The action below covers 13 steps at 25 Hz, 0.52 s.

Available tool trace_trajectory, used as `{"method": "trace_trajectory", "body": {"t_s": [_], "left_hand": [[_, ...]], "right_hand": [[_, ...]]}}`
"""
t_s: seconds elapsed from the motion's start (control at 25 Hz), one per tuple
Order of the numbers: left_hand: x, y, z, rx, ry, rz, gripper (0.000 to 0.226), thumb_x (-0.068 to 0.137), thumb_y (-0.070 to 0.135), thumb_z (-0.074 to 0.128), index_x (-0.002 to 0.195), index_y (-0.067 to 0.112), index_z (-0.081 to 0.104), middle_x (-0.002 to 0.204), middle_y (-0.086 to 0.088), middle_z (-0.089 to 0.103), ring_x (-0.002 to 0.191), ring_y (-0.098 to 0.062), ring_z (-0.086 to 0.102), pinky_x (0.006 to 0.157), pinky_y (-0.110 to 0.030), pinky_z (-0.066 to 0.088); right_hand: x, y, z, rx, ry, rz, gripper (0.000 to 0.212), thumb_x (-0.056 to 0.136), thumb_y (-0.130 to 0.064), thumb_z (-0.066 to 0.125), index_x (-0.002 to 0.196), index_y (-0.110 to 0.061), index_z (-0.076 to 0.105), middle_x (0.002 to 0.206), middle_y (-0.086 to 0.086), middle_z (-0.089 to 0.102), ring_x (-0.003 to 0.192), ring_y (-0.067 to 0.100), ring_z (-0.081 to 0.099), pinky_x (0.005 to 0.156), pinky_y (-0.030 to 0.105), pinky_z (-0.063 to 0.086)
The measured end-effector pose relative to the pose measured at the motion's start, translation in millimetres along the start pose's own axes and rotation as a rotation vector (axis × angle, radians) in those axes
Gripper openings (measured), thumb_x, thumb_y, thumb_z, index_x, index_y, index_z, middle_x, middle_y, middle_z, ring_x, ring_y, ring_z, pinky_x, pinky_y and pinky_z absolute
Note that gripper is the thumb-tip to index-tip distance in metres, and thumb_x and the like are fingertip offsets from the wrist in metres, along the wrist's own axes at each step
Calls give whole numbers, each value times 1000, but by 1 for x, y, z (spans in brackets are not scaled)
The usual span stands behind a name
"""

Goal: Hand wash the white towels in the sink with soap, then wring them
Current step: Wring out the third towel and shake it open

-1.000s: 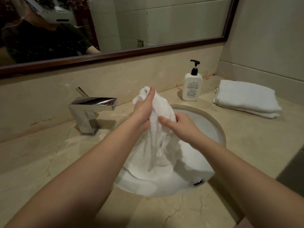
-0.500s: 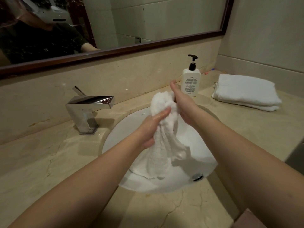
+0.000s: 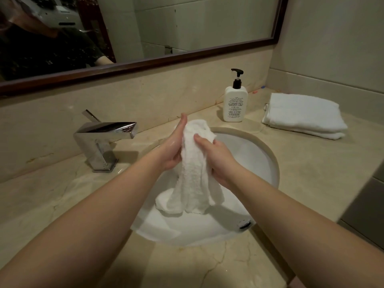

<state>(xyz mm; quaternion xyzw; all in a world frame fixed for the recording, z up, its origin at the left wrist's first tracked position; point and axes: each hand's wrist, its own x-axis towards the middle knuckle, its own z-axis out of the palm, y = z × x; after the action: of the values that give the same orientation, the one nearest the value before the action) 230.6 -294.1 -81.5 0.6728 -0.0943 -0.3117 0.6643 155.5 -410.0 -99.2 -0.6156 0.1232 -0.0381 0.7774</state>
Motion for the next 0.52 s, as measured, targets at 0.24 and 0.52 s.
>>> {"method": "trace_trajectory", "body": {"t_s": [0.24,0.52], "left_hand": [[-33,-10,11,260,-196,30,73,82,66,58,138,19,59,115,-2,76,109,-21,72,97,-37,56],[-27,30,6,453,-145,117,96,88,78,38,136,-3,55,97,-14,76,84,-27,75,88,-38,58]], "right_hand": [[10,-25,5,-271,66,-64,71,97,-68,35,126,-9,60,107,-4,68,99,12,65,93,30,47],[9,-70,-40,-869,105,-273,78,96,-72,32,80,-7,72,83,4,74,75,11,67,77,32,48]]}}
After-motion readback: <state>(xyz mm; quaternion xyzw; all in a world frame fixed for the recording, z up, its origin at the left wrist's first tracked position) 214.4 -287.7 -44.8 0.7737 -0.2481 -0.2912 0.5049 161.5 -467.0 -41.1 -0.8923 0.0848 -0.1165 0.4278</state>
